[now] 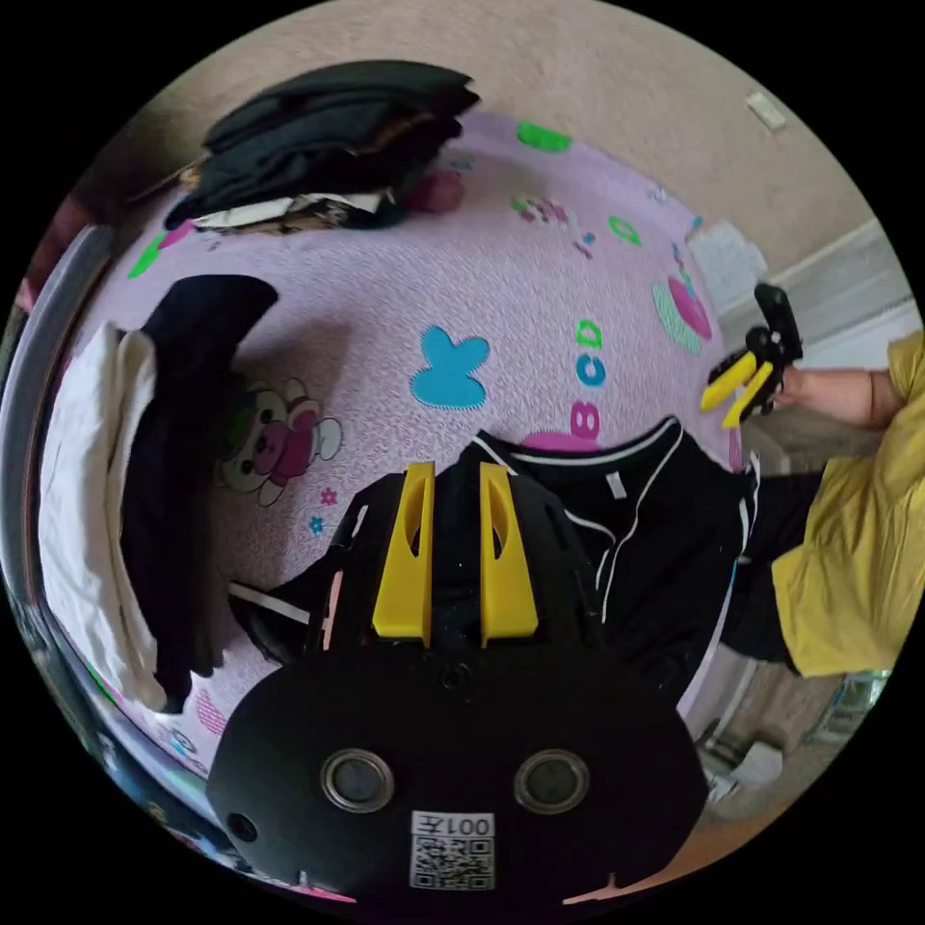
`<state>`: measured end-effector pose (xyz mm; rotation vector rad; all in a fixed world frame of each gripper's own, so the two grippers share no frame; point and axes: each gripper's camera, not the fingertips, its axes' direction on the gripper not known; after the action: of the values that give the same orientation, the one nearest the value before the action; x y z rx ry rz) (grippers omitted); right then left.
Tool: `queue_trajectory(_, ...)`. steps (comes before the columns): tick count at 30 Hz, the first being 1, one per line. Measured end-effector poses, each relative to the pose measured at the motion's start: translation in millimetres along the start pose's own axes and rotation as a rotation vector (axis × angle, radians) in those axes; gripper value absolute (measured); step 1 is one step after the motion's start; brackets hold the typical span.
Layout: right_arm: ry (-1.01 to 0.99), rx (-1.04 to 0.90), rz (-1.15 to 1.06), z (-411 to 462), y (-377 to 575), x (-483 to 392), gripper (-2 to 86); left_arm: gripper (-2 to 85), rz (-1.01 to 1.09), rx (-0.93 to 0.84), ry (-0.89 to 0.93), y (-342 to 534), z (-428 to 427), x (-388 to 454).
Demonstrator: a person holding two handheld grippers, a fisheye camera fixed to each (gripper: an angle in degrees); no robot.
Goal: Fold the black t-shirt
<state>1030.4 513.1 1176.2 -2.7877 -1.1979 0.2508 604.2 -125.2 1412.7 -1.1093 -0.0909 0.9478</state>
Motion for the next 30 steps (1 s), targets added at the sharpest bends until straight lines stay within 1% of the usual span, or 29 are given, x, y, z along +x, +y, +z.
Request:
queue_trajectory(4,0.004,-0.015,0.006,8.3,-9.3,9.2,8.6,3.7,0.105,-0.169,0.03,-20.2,22.6,6.5)
queue_trajectory(7,-0.018,-0.021,0.025,11.6,-10.0,15.6,8.8,3.9,0.139,-0.228,0.048,-30.8,32.6,9.4)
queue_trajectory(10,-0.026,-0.03,0.039,14.8,-7.8,20.1,8.8,4.0,0.158,-0.212,-0.011,-41.0,34.1,13.0)
queue_trajectory(14,-0.046,-0.046,0.051,22.7,-3.9,24.7,8.3,4.0,0.155,-0.164,0.008,-51.2,33.7,14.4)
queue_trajectory(17,-0.057,-0.04,0.055,29.0,-2.8,26.3,6.9,3.6,0.214,-0.243,0.021,-55.3,48.2,24.6)
queue_trajectory(18,-0.058,-0.038,0.056,30.3,-2.8,26.7,6.3,3.1,0.241,-0.285,-0.007,-54.9,54.6,30.4)
queue_trajectory(21,-0.03,-0.021,0.102,37.2,-1.0,32.3,3.6,-0.1,0.266,-0.276,-0.052,-53.4,54.9,39.5)
queue_trajectory(24,-0.08,0.023,0.161,40.4,5.4,40.8,2.2,-1.0,0.293,-0.217,-0.119,-50.2,45.9,49.6)
queue_trajectory(26,-0.091,0.129,0.184,29.5,15.0,43.2,1.5,-1.1,0.305,-0.18,-0.151,-50.7,38.1,54.9)
queue_trajectory(30,-0.008,0.259,0.202,4.1,30.0,44.3,1.2,-1.1,0.326,-0.093,-0.216,-59.5,23.8,63.6)
